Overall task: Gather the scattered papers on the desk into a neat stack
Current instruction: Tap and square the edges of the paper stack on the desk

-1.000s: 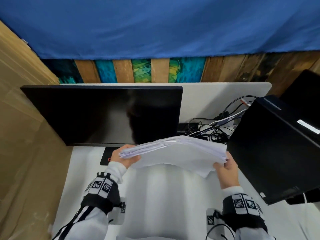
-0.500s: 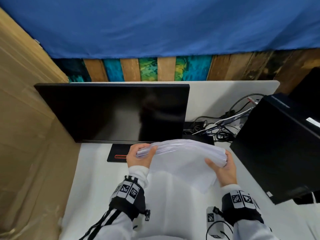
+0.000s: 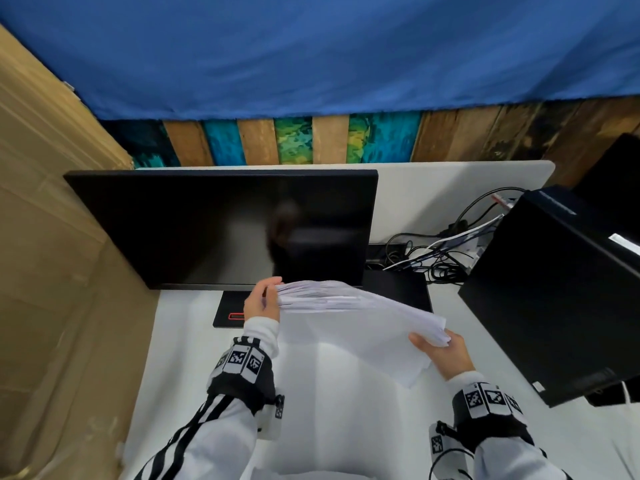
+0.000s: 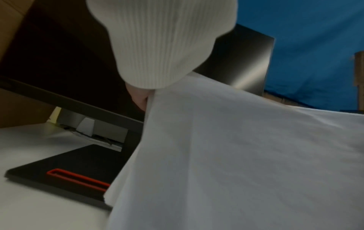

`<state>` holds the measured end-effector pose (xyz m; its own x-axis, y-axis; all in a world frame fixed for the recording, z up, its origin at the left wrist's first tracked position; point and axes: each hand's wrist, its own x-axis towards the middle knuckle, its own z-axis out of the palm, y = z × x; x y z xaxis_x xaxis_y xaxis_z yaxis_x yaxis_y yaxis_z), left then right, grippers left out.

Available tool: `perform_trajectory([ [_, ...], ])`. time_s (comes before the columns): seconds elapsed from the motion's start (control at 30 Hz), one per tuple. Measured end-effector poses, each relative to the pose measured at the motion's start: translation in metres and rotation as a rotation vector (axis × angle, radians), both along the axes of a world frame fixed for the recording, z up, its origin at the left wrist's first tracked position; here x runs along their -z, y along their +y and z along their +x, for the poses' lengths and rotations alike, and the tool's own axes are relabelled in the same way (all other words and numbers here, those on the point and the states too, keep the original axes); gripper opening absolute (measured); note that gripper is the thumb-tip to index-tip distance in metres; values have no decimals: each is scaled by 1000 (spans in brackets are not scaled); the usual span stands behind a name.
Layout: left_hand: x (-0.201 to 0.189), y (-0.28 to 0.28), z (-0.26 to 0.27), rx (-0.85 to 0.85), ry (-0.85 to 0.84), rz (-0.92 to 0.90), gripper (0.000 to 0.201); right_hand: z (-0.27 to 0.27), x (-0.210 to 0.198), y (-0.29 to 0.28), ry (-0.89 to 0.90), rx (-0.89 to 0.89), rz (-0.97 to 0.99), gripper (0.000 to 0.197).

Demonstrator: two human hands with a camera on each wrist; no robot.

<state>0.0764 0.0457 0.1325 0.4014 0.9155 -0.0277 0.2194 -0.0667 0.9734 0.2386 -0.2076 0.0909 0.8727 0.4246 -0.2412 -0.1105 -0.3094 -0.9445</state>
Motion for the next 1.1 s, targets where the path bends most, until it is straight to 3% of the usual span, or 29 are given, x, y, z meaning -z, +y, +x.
perform_trajectory([
  [0.07,-2,5,-3,31,69,10,28,1,-1,1,-23,1,-24,26],
  [0.1,-6,6,-5,83,168,97,39,1,-4,1,-42,18,-24,25],
  [0.2,-31,-3,-2,272,598,591,70,1,-27,10,-180,-19,19,22],
  [0.27,-52,-14,7,441,650,713,74,-2,-57,22,-292,-133,64,20],
  [0.37,-74,-28,20,564,546,510,51,-9,-114,39,-448,-288,135,12],
  [0.47,-90,-35,23,499,497,340,20,-7,-147,39,-607,-342,63,33],
  [0.57,-94,-26,14,403,279,140,16,3,-155,22,-668,-308,-111,37],
  [0.6,-94,-21,10,378,196,72,16,5,-153,14,-637,-272,-114,37],
  [0.67,-97,-14,3,359,82,6,12,5,-147,4,-439,-224,74,37],
  [0.77,-96,-15,-1,351,-18,-19,12,2,-131,6,-141,-148,352,59],
  [0.87,-88,-17,-2,301,-72,-64,6,-1,-109,14,6,-101,434,82],
  [0.9,-85,-17,-3,277,-87,-89,7,-6,-105,18,46,-111,445,83],
  [0.97,-83,-19,-3,293,-83,-133,13,-17,-102,27,51,-109,452,62],
  [1.03,-85,-20,-4,391,9,-109,40,-26,-109,34,-13,-65,465,41],
  [1.1,-96,-20,-6,552,130,-10,60,-29,-122,34,-86,-29,501,41],
])
